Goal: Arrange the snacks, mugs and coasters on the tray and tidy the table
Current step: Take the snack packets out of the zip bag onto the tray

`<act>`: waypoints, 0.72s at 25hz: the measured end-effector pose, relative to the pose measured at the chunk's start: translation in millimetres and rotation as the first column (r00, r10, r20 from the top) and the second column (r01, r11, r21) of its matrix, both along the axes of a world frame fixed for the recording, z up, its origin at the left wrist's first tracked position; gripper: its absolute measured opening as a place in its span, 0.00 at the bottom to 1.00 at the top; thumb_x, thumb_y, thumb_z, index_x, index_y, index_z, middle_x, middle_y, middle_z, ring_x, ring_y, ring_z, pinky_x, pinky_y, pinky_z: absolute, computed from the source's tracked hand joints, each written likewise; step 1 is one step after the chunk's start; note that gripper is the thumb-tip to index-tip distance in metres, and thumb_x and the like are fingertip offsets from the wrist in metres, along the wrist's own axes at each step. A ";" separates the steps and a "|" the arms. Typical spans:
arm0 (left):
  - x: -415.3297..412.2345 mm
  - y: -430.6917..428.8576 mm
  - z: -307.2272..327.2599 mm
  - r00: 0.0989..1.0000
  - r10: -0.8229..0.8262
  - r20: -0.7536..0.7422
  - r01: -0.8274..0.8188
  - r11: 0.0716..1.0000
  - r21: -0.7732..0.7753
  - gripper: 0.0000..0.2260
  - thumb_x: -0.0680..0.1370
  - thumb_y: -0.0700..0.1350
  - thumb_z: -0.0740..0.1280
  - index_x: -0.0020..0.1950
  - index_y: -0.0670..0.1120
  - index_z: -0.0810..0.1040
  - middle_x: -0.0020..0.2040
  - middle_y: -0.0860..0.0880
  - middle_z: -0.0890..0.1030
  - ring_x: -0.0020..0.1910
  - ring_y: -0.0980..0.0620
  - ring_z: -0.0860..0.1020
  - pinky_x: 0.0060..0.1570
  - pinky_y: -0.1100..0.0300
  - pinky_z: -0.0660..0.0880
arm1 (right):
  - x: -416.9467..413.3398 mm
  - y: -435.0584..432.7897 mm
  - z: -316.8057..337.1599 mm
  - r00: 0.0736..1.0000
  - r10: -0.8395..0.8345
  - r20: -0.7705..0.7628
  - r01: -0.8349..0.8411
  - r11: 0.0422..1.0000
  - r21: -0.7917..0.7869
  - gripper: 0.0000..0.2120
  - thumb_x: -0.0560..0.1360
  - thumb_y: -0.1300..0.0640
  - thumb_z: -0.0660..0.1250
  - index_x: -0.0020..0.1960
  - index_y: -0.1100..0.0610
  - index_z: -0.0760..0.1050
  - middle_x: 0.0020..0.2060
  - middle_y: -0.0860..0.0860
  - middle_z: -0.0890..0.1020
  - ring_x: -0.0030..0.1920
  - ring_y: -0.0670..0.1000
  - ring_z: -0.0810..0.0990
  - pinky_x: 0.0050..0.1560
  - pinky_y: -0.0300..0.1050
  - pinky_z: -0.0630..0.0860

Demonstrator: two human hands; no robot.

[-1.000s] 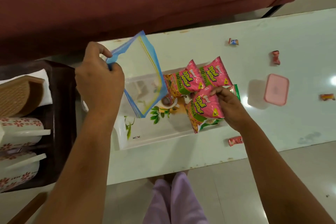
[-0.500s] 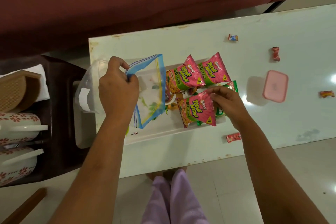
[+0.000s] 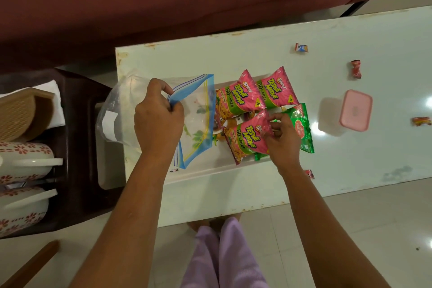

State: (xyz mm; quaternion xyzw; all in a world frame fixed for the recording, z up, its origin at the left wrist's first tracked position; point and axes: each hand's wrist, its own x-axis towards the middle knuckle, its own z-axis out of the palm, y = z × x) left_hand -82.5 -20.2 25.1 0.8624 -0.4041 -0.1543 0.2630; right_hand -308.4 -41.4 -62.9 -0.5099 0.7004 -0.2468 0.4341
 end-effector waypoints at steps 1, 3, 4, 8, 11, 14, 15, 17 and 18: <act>0.3 0.6 -0.2 1.000 0.001 -0.006 -0.001 1.000 -0.004 0.09 0.76 0.44 0.67 0.54 0.44 0.72 0.36 0.49 0.75 0.28 0.54 0.71 0.31 0.72 0.62 | 1.7 -2.2 -0.6 1.000 -0.024 0.001 0.024 0.999 -0.023 0.13 0.73 0.67 0.68 0.52 0.52 0.73 0.40 0.50 0.79 0.41 0.48 0.79 0.38 0.39 0.78; 0.7 3.0 -0.2 1.000 0.000 -0.020 0.000 1.000 -0.015 0.09 0.76 0.43 0.67 0.54 0.44 0.73 0.36 0.48 0.75 0.27 0.54 0.70 0.31 0.72 0.62 | 2.7 -7.0 -1.9 0.992 -0.118 0.044 0.119 0.993 -0.019 0.15 0.73 0.69 0.67 0.51 0.51 0.71 0.39 0.50 0.79 0.38 0.46 0.77 0.36 0.36 0.74; 0.8 4.3 0.2 1.000 -0.001 -0.025 0.001 1.000 -0.019 0.09 0.75 0.42 0.67 0.54 0.43 0.73 0.35 0.48 0.74 0.27 0.55 0.70 0.31 0.71 0.62 | 2.2 -8.9 -2.4 0.983 -0.173 0.065 0.173 0.985 0.003 0.16 0.72 0.69 0.67 0.51 0.51 0.70 0.39 0.51 0.79 0.37 0.44 0.76 0.37 0.36 0.74; 2.2 6.6 0.1 0.999 0.001 -0.044 -0.003 0.999 -0.032 0.09 0.75 0.41 0.67 0.53 0.43 0.73 0.35 0.48 0.75 0.29 0.53 0.71 0.32 0.71 0.63 | 4.0 -9.9 -2.2 0.947 -0.306 0.100 0.302 0.952 0.051 0.16 0.72 0.69 0.67 0.51 0.52 0.69 0.42 0.53 0.80 0.38 0.45 0.77 0.45 0.45 0.78; 3.2 7.4 -2.4 0.999 -0.004 -0.048 0.003 0.999 -0.032 0.09 0.75 0.42 0.68 0.54 0.44 0.72 0.36 0.47 0.75 0.32 0.52 0.74 0.33 0.71 0.65 | 8.7 -5.9 -3.6 0.952 -0.306 0.018 0.306 0.952 0.001 0.15 0.72 0.69 0.66 0.55 0.57 0.70 0.43 0.53 0.79 0.42 0.50 0.78 0.51 0.52 0.79; 3.3 9.5 -4.4 0.997 -0.022 -0.075 0.020 0.999 -0.036 0.09 0.75 0.41 0.68 0.54 0.44 0.72 0.34 0.48 0.75 0.32 0.51 0.74 0.36 0.66 0.70 | 22.7 2.1 2.1 0.963 -0.211 -0.169 0.172 0.960 -0.221 0.19 0.71 0.68 0.66 0.61 0.60 0.69 0.54 0.57 0.76 0.57 0.57 0.75 0.59 0.49 0.73; 3.1 10.6 -3.9 0.996 -0.033 -0.084 0.030 0.999 -0.040 0.09 0.75 0.41 0.68 0.53 0.44 0.72 0.33 0.49 0.74 0.31 0.52 0.73 0.36 0.65 0.71 | 32.2 6.2 5.3 0.965 -0.149 -0.218 0.084 0.956 -0.283 0.23 0.70 0.68 0.67 0.64 0.60 0.68 0.59 0.58 0.74 0.61 0.57 0.71 0.62 0.42 0.67; 4.1 12.9 -1.3 0.993 -0.049 -0.111 0.040 0.996 -0.079 0.07 0.74 0.38 0.67 0.51 0.44 0.73 0.28 0.52 0.70 0.27 0.54 0.71 0.33 0.70 0.69 | 59.4 14.0 14.5 0.970 0.013 -0.244 -0.096 0.939 -0.331 0.31 0.68 0.70 0.66 0.69 0.57 0.65 0.64 0.58 0.70 0.65 0.54 0.66 0.61 0.35 0.61; 8.2 13.2 2.7 0.989 -0.048 -0.138 0.033 0.993 -0.113 0.06 0.74 0.37 0.67 0.48 0.45 0.74 0.27 0.53 0.69 0.26 0.55 0.69 0.31 0.73 0.66 | 72.7 16.6 20.7 0.962 0.115 -0.246 -0.194 0.924 -0.328 0.35 0.68 0.71 0.65 0.71 0.55 0.62 0.66 0.58 0.68 0.66 0.54 0.64 0.63 0.38 0.62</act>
